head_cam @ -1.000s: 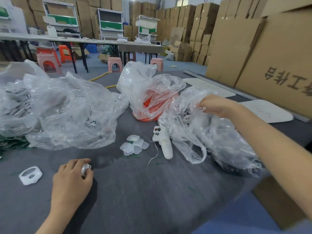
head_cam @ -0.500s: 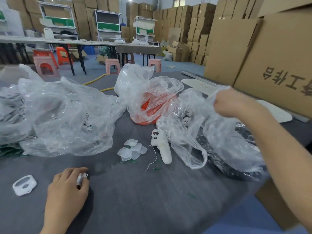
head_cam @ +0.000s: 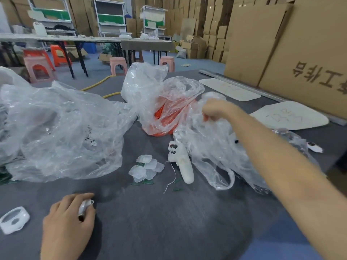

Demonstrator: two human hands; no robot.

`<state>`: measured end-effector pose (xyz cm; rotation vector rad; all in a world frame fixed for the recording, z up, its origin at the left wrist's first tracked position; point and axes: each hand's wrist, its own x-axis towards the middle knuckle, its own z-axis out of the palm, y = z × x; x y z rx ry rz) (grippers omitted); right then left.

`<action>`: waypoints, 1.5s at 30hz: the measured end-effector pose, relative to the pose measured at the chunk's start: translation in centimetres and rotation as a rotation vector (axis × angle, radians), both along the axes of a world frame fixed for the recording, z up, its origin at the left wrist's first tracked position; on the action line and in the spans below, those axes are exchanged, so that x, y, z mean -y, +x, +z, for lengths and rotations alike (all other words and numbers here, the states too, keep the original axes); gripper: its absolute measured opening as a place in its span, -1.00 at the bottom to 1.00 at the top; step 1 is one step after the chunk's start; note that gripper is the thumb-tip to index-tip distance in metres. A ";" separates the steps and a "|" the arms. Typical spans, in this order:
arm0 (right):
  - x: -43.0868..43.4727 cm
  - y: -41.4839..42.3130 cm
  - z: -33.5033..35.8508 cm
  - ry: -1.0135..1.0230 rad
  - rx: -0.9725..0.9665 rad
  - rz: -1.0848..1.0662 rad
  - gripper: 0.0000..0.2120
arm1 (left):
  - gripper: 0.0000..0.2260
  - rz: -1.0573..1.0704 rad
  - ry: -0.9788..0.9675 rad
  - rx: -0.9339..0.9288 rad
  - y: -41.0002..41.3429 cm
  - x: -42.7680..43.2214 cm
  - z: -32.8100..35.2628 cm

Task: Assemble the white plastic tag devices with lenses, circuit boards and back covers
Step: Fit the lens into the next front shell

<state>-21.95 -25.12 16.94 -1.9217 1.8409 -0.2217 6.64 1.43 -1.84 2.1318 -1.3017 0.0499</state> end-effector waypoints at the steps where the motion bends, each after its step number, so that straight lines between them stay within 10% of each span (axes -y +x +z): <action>1: 1.0 -0.9 -2.1 0.071 0.029 -0.051 -0.75 | -0.69 -0.001 0.003 0.000 0.1 0.0 -0.1; 9: 3.9 -3.4 -8.3 -0.214 -0.145 -0.110 -0.69 | -0.67 0.007 0.005 0.007 0.4 0.3 -0.5; 20: 2.7 -2.6 -8.9 -0.101 -0.181 -0.025 -0.69 | -0.70 -0.018 -0.063 0.006 -0.1 -0.1 -0.2; 26: -3.9 -1.7 -0.5 -0.605 -0.392 -0.185 -0.80 | -0.72 0.028 -0.285 0.379 -2.2 -0.9 -0.3; 30: -12.9 2.7 -0.6 -0.791 -0.189 0.336 -0.70 | -0.54 -0.358 -0.438 0.061 -5.6 -0.5 1.5; 35: -18.3 12.1 -9.3 -0.298 0.076 1.061 -0.76 | -0.45 -0.373 -0.435 -0.202 -5.1 -0.3 1.7; 41: -17.5 11.8 -14.4 0.013 0.878 0.568 -0.75 | -0.56 -0.077 -0.427 -0.115 -3.1 -0.9 1.1; 45: -15.4 10.6 -15.1 -0.271 0.721 0.508 -0.66 | -0.59 -0.246 -0.396 0.035 -4.2 -0.7 1.2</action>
